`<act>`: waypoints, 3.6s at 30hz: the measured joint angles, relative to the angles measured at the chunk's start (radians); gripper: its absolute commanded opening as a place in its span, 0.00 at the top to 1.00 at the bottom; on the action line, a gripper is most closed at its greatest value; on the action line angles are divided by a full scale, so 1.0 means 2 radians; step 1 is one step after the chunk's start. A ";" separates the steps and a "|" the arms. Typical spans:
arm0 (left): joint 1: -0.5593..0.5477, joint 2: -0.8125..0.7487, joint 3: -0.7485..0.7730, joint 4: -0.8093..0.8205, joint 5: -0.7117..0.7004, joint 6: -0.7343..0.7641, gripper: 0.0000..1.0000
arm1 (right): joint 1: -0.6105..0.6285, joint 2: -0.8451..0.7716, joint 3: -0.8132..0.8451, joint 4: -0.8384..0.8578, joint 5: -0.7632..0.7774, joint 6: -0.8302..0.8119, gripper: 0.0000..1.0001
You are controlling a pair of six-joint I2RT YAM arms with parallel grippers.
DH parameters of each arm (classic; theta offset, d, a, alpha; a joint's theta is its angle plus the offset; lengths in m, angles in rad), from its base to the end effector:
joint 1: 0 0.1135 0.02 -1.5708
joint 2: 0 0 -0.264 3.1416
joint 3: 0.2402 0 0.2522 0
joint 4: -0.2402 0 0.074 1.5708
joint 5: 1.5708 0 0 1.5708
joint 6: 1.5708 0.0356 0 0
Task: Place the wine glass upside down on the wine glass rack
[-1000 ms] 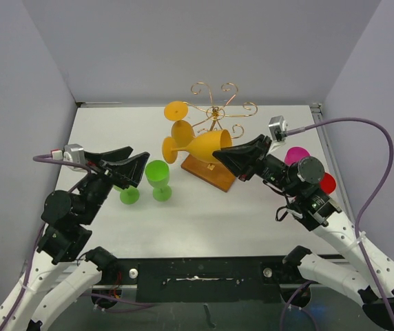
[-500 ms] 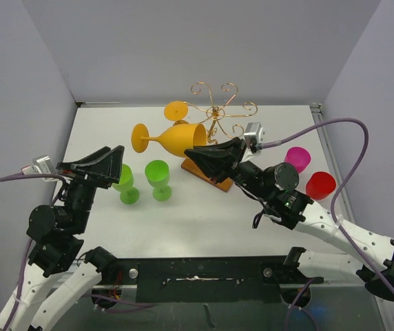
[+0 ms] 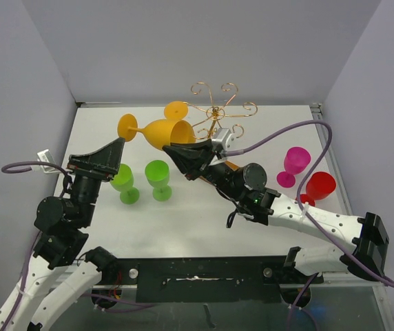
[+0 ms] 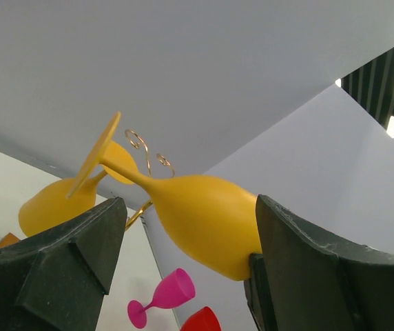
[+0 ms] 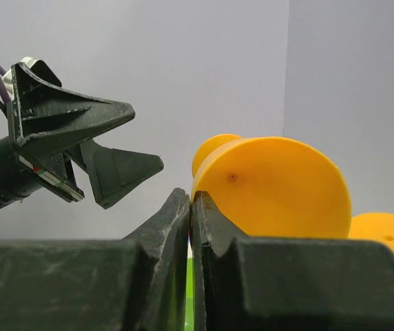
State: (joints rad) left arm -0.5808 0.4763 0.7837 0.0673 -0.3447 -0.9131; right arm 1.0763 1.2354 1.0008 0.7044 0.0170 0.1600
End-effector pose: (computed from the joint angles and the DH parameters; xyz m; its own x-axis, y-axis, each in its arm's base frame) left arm 0.0908 -0.0452 0.4052 -0.0136 -0.8820 -0.4710 0.3971 0.4276 -0.8121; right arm 0.1349 0.2488 0.4138 0.0730 0.4711 -0.8790 -0.8960 0.4182 0.1497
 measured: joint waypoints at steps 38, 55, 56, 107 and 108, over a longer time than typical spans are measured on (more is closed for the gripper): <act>0.000 0.069 -0.005 0.025 -0.048 -0.169 0.57 | 0.019 0.025 -0.018 0.086 -0.023 0.048 1.00; 0.000 0.070 -0.027 0.050 -0.056 -0.205 0.73 | 0.019 0.025 -0.025 0.089 -0.041 0.067 1.00; 0.000 0.070 -0.033 0.053 -0.056 -0.208 0.73 | 0.019 0.025 -0.025 0.086 -0.043 0.068 1.00; 0.000 0.094 0.006 0.061 0.196 0.410 1.00 | -0.044 -0.012 0.216 -0.429 -0.006 0.215 0.27; 0.000 0.093 0.003 0.061 0.204 0.418 1.00 | -0.044 -0.005 0.219 -0.430 -0.012 0.220 0.28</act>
State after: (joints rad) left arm -0.5808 0.6628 0.7898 0.1894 0.0631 -0.0776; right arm 0.9886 1.2255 1.4391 -0.1555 -0.0067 0.5991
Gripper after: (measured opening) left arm 0.087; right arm 0.735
